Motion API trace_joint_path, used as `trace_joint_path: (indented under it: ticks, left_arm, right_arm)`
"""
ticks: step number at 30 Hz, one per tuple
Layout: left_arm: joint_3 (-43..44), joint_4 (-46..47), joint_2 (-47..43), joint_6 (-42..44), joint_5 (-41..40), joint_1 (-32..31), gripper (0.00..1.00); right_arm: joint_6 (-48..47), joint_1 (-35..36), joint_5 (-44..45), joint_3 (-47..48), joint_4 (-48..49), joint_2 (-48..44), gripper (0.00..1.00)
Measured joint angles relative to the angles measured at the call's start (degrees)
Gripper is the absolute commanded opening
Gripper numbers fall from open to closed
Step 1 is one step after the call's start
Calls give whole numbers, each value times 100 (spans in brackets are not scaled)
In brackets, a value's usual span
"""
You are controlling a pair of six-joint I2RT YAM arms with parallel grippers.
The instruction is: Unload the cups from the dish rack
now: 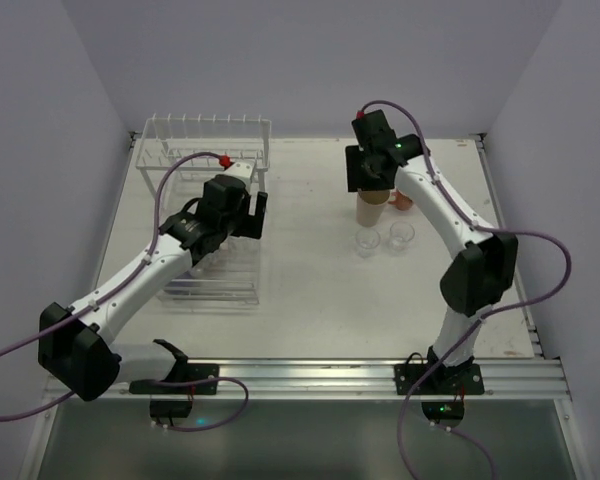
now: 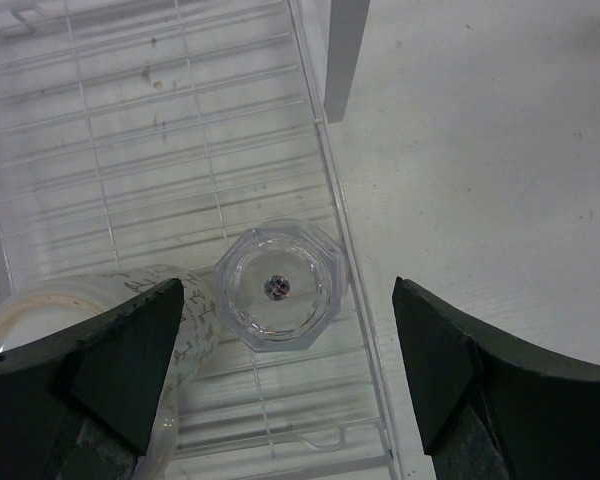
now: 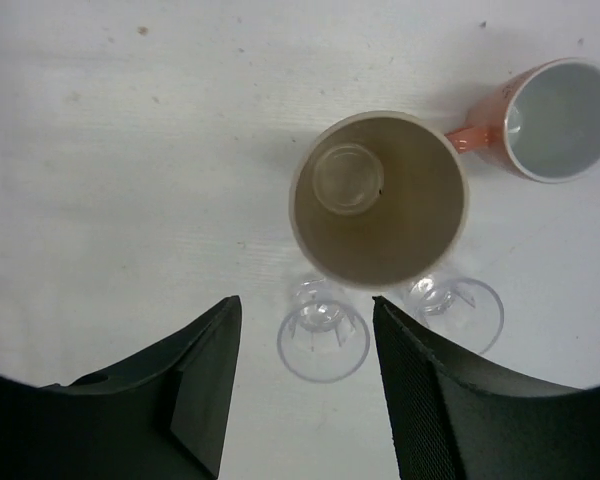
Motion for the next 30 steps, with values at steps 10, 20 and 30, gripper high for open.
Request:
trace_joint_path:
  ticks: [10,20,30]
  left_arm:
    - [-85,17,240,-4,-76,2,84]
    - [-127,44,538,-13,4,50,84]
    - [-321,160,540,-11,170,341,83]
  right_arm:
    - [81,295,-142,-1169,404,-3003,59]
    - [79,291,-131,-1888,444,-3622,60]
    - [76,289,-170,-2170,533,-3818,60]
